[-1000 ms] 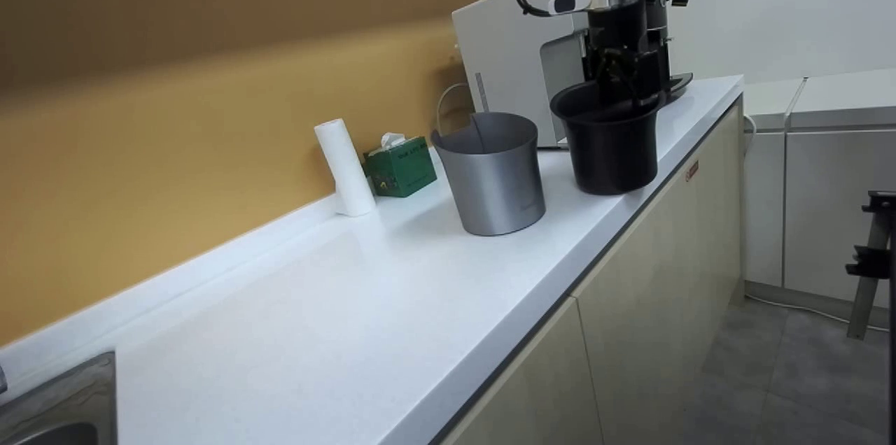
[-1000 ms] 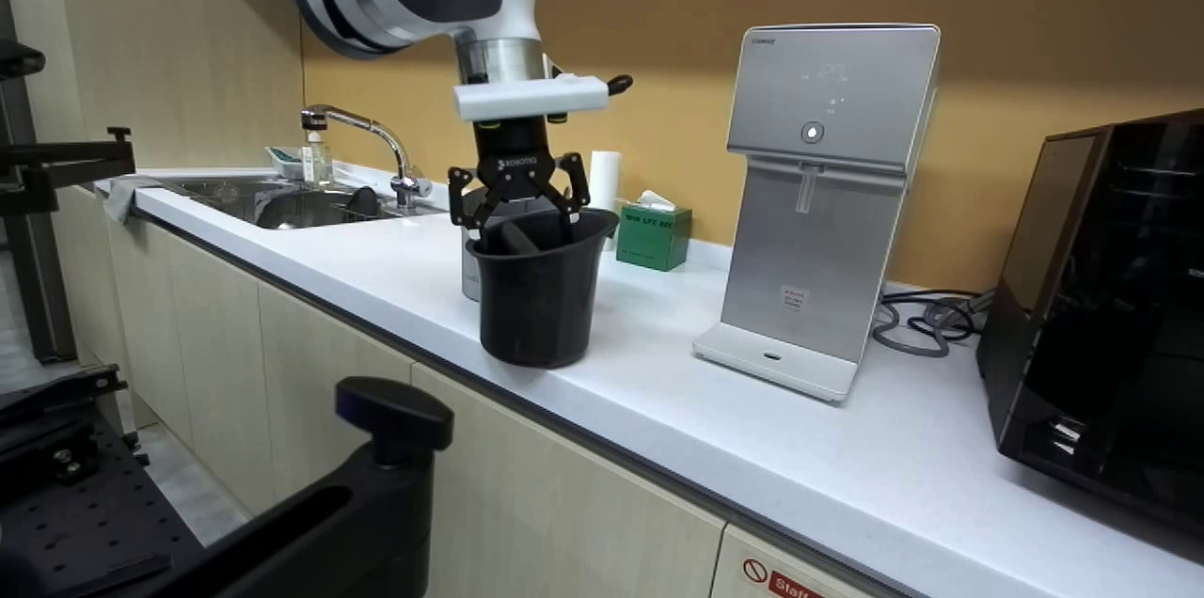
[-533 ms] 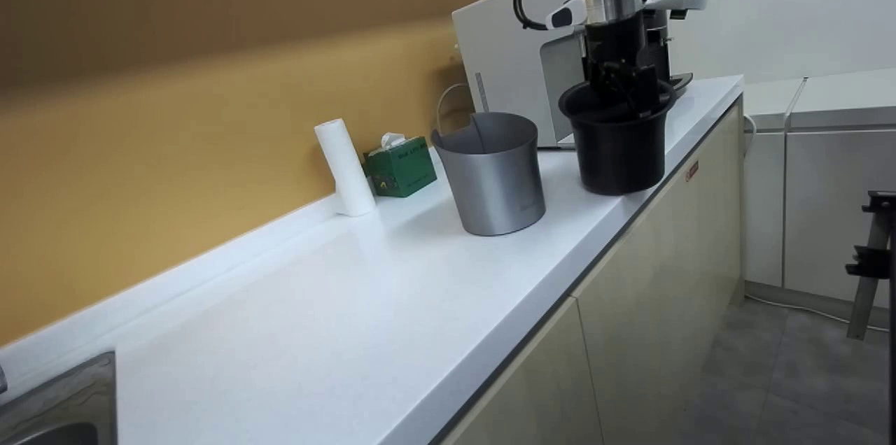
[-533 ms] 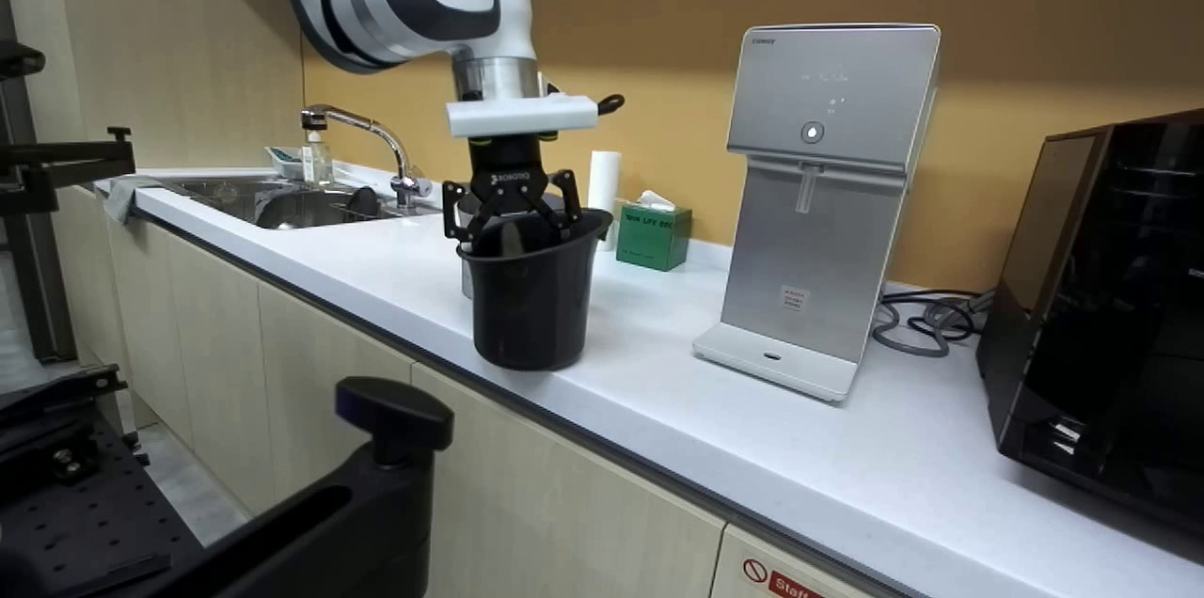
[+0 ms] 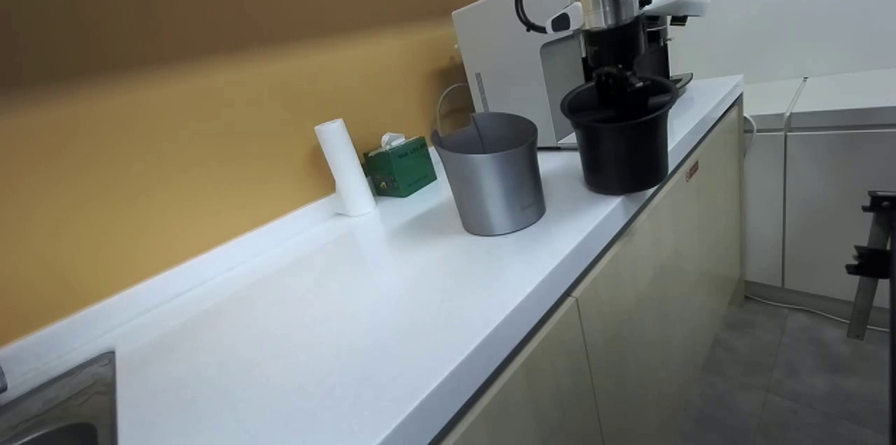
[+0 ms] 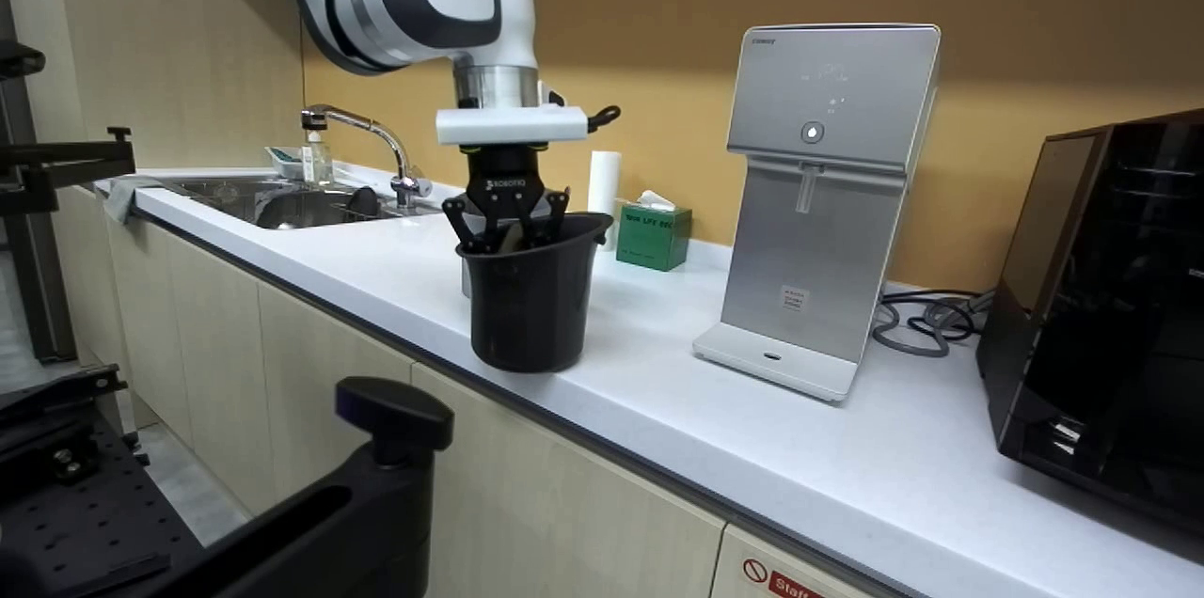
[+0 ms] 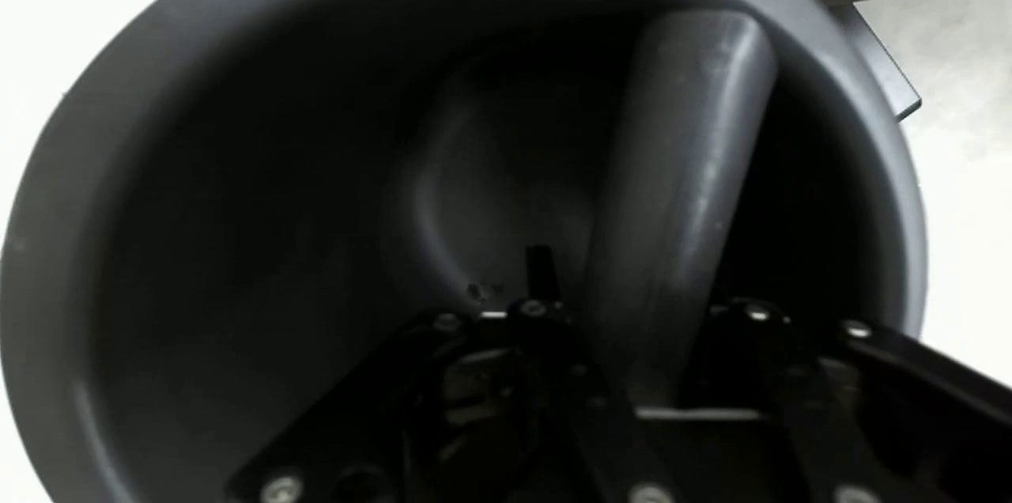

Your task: Put the inner bucket of the trash can inside the outer trash bucket

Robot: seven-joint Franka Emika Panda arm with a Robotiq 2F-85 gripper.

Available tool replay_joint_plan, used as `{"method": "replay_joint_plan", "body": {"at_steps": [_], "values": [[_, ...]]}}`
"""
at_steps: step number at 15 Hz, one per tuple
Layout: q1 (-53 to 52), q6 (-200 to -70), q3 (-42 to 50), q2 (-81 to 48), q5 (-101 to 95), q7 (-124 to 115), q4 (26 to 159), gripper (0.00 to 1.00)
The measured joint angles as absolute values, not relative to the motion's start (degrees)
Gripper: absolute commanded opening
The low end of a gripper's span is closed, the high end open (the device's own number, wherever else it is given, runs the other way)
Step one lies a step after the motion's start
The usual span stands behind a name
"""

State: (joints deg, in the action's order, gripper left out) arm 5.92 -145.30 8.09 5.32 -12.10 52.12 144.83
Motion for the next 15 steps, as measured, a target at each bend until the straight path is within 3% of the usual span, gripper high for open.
{"method": "replay_joint_plan", "body": {"at_steps": [1, 3, 15], "values": [[5.92, -145.16, 8.09, 5.35, -12.09, 51.69, 144.77, 0.03], [5.92, -144.63, 8.05, 5.39, -12.11, 51.18, 144.65, 0.0], [1.62, -124.36, 4.05, 13.66, -12.07, 53.37, 133.26, 0.03]]}}
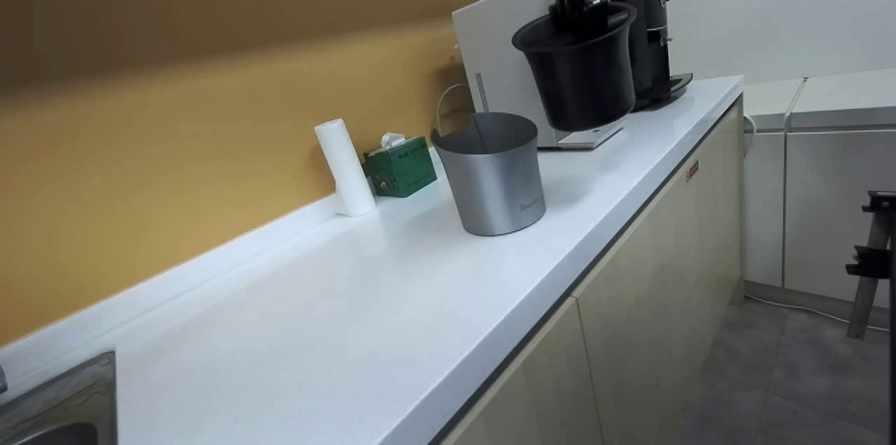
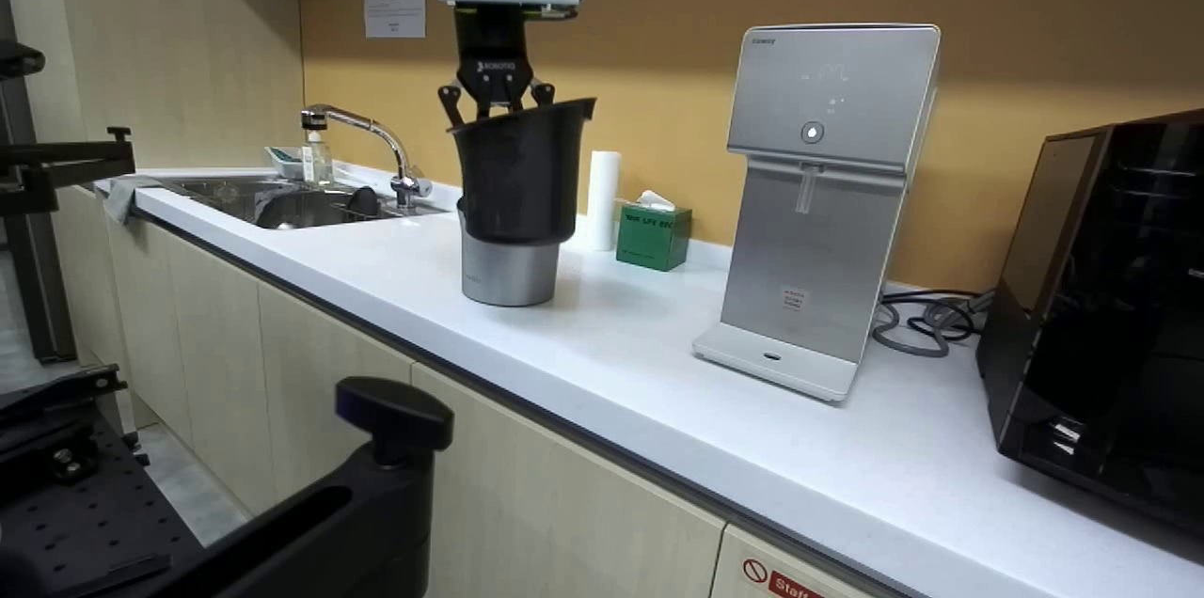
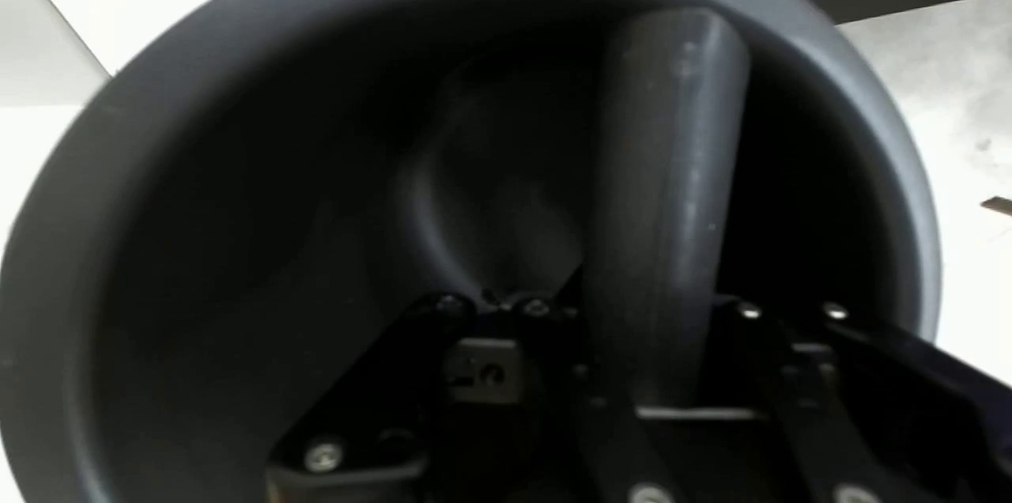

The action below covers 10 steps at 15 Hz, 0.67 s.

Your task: Put the inner bucket of the trash can inside the outer trash bucket

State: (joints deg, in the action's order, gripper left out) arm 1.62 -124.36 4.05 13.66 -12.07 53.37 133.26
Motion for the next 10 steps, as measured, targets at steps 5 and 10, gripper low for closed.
{"method": "replay_joint_plan", "body": {"at_steps": [5, 10], "values": [[-2.62, -116.77, 2.8, 16.22, -9.77, 61.01, 128.09, 0.03], [-5.85, -113.61, 2.73, 15.97, -4.6, 73.1, 126.01, 0.1]]}}
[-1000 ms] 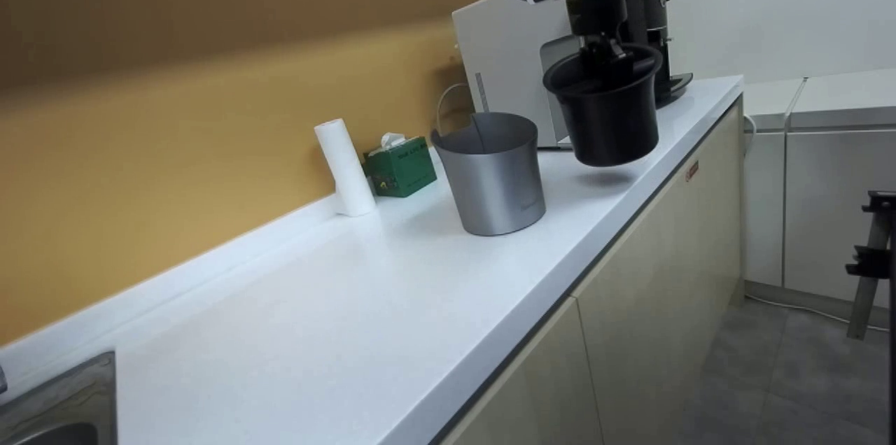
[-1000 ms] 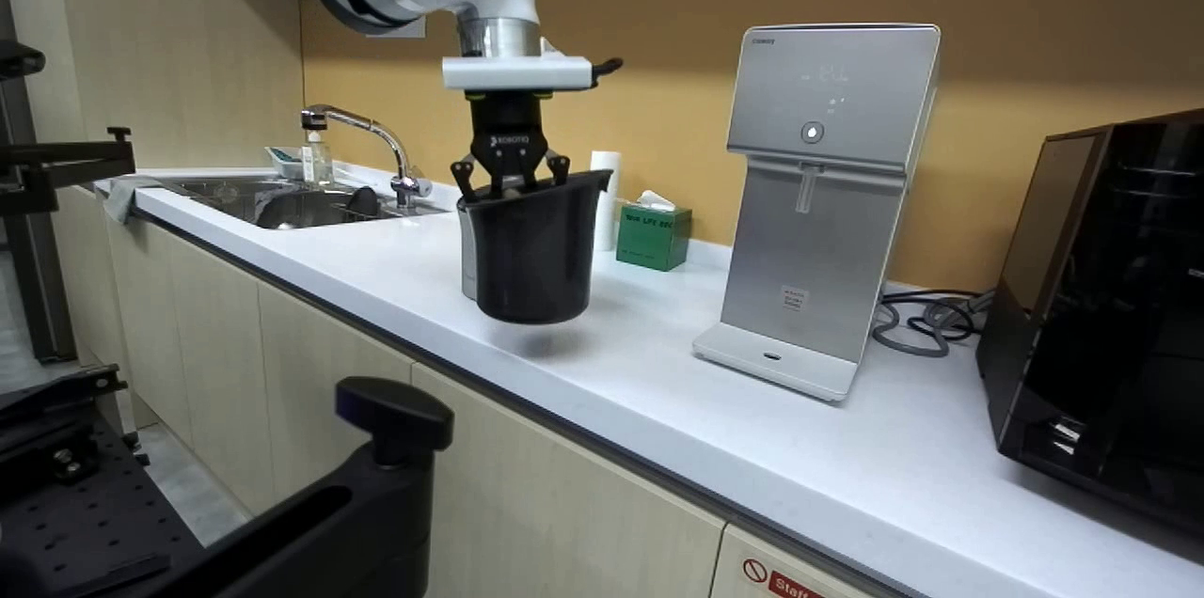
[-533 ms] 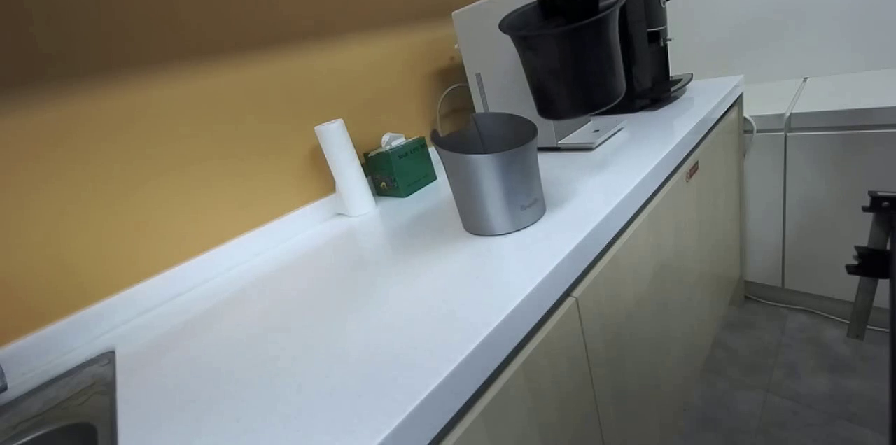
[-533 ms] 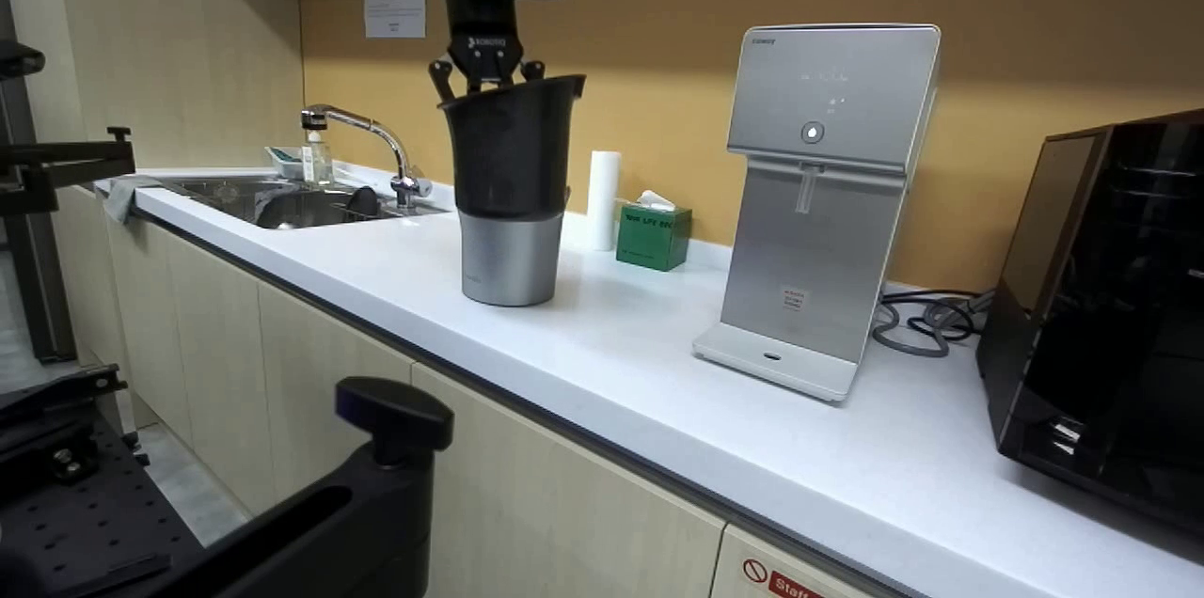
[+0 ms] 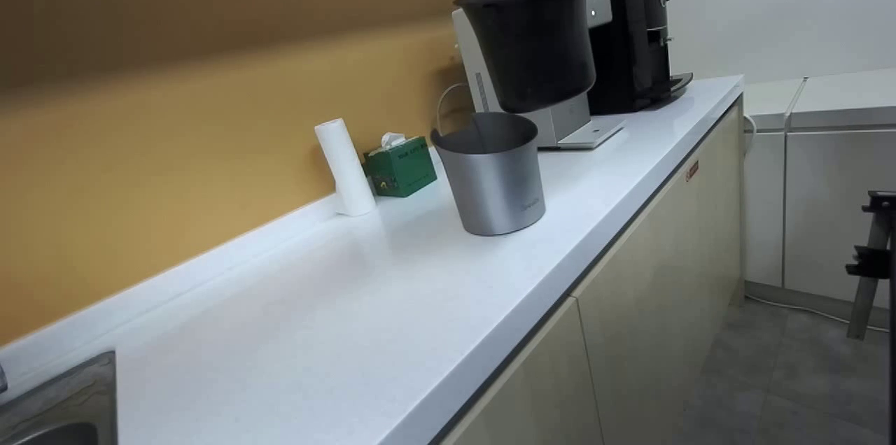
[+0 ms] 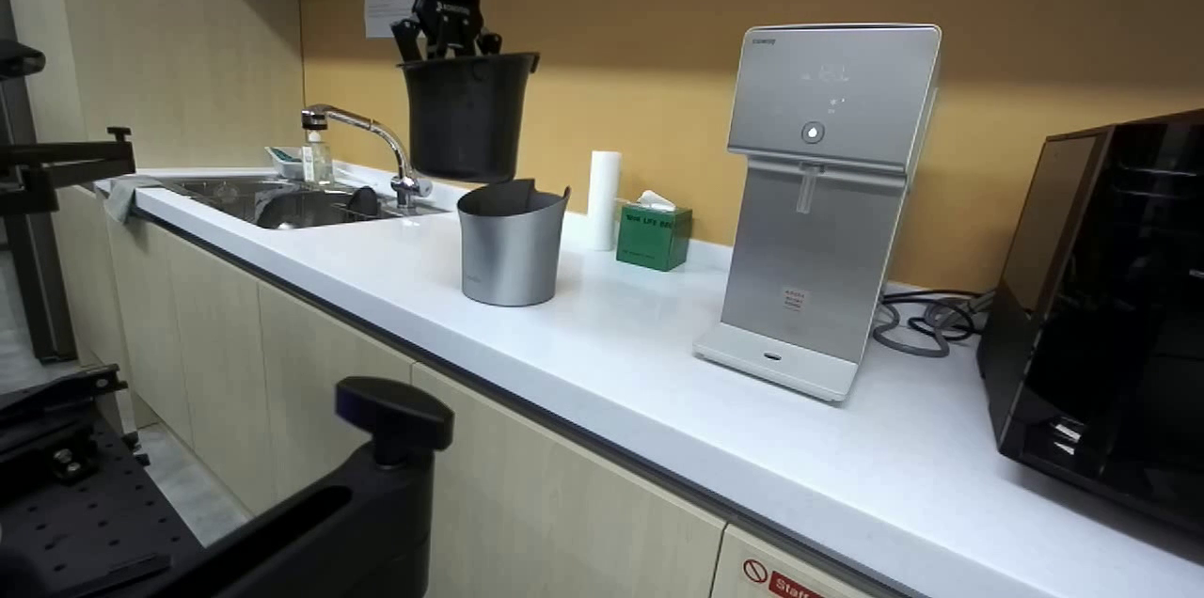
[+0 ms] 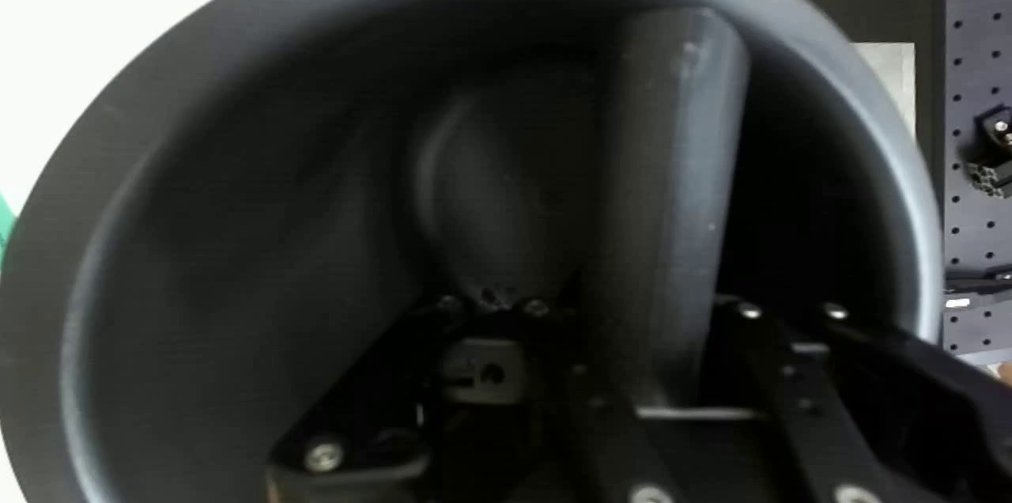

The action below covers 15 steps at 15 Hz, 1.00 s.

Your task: Put the inner bucket of the trash can inside the outer trash bucket

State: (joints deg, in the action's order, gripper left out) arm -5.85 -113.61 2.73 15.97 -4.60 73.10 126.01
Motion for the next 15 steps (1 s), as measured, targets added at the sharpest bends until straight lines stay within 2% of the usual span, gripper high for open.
{"method": "replay_joint_plan", "body": {"at_steps": [1, 5, 15], "values": [[-5.91, -113.57, 2.74, 15.85, -4.53, 73.55, 125.92, 0.03], [-5.39, -114.91, 3.16, 15.75, -3.38, 75.38, 127.7, 0.03], [-6.52, -128.75, 2.49, 13.81, 0.44, 88.25, 132.31, 0.03]]}}
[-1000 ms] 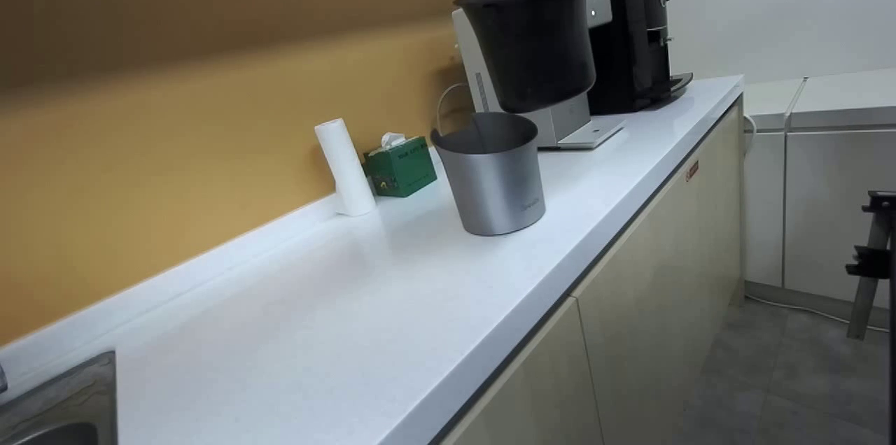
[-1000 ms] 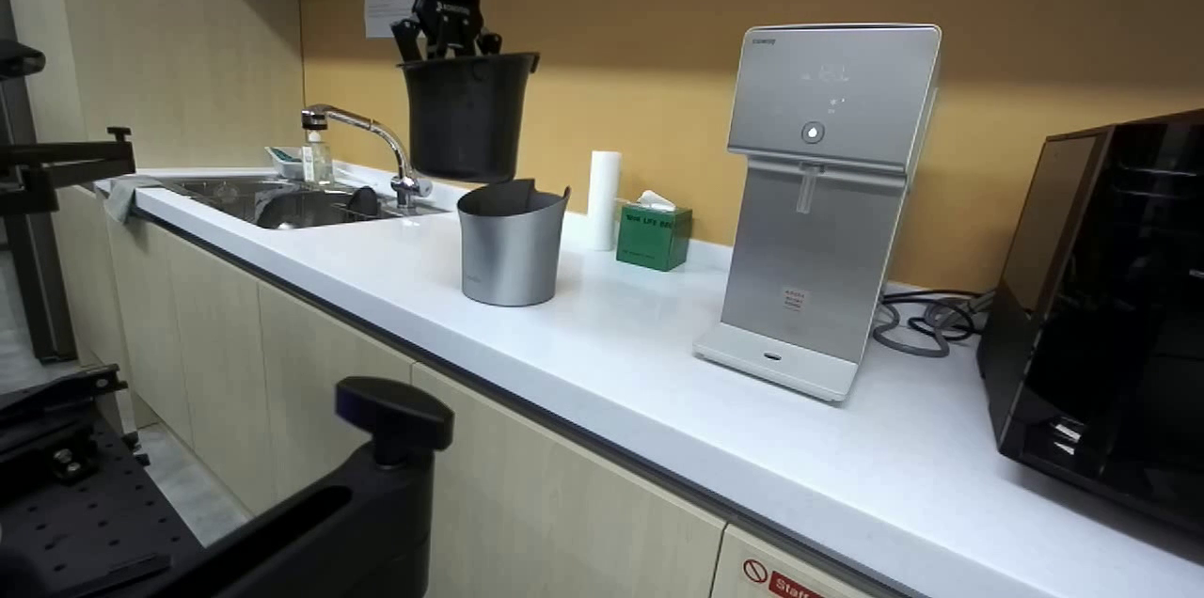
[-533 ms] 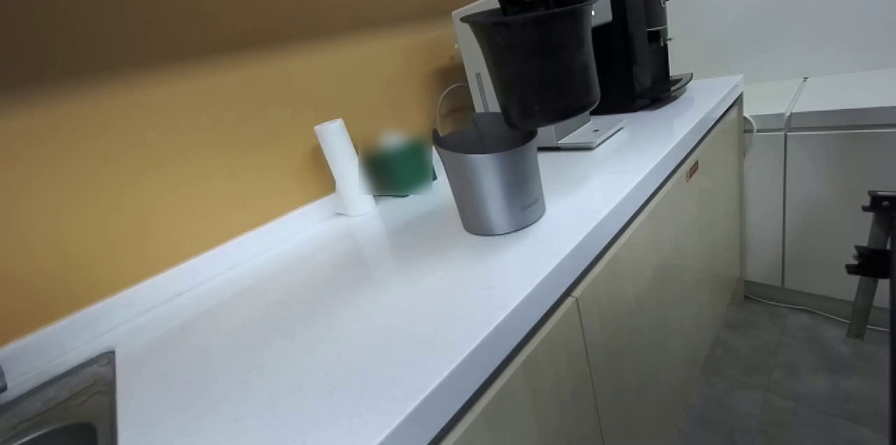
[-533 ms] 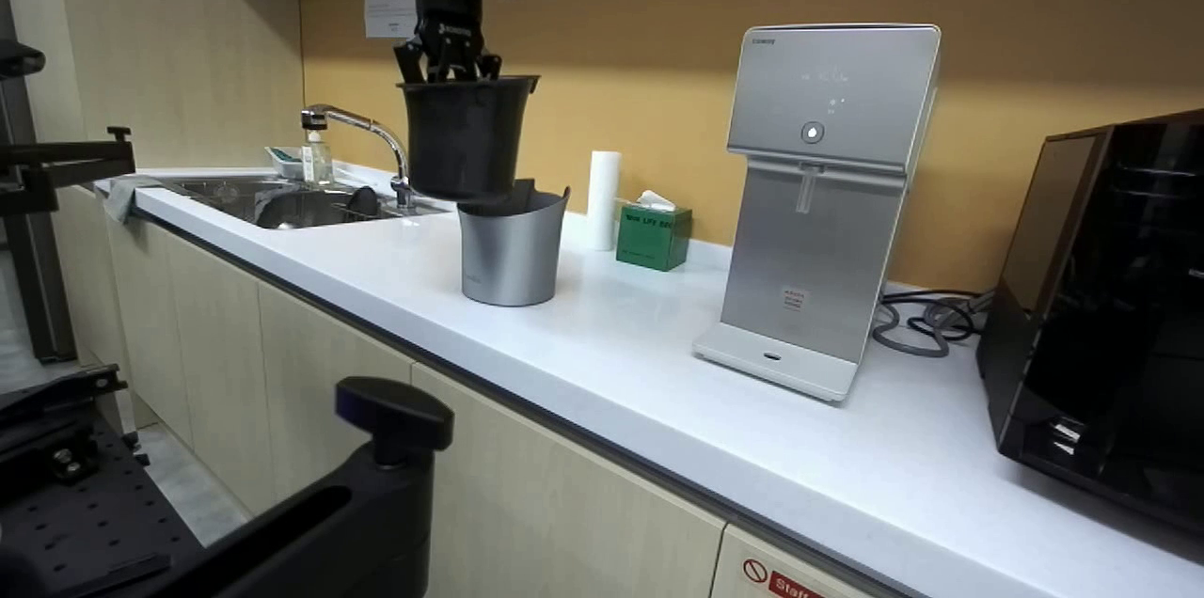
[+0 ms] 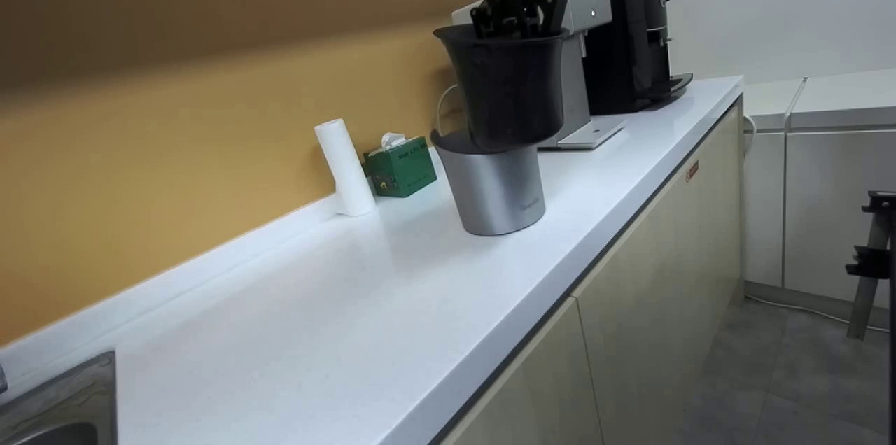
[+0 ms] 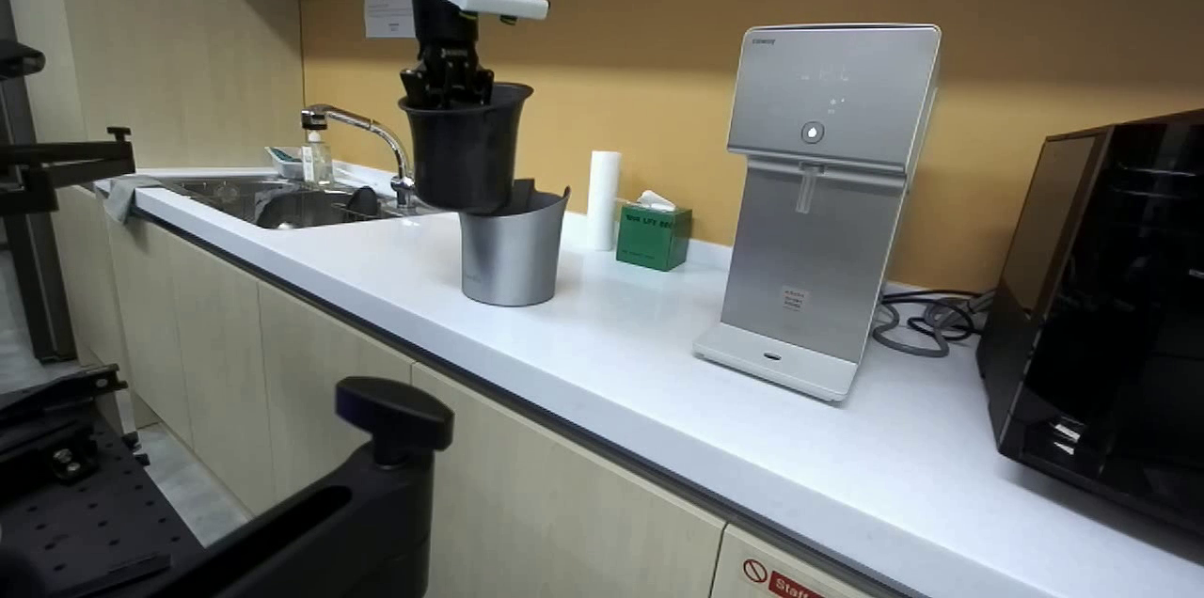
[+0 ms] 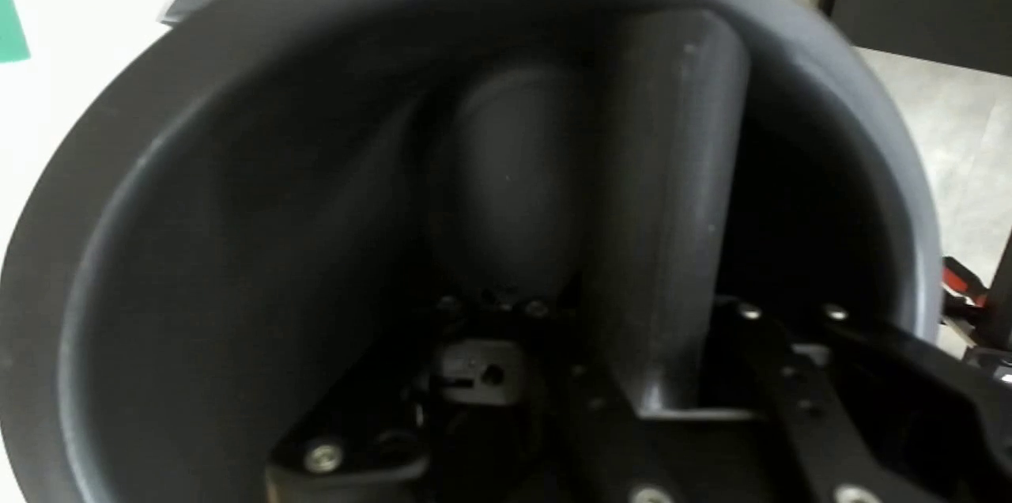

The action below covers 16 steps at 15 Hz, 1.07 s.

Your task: Put the inner bucket of the trash can inside the outer trash bucket

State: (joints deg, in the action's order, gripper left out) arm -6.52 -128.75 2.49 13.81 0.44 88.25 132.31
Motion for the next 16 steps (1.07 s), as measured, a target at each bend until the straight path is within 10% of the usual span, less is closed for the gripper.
{"method": "replay_joint_plan", "body": {"at_steps": [16], "values": [[-4.25, -138.52, -0.12, 7.77, -5.46, 88.29, 129.14, 0.03]]}}
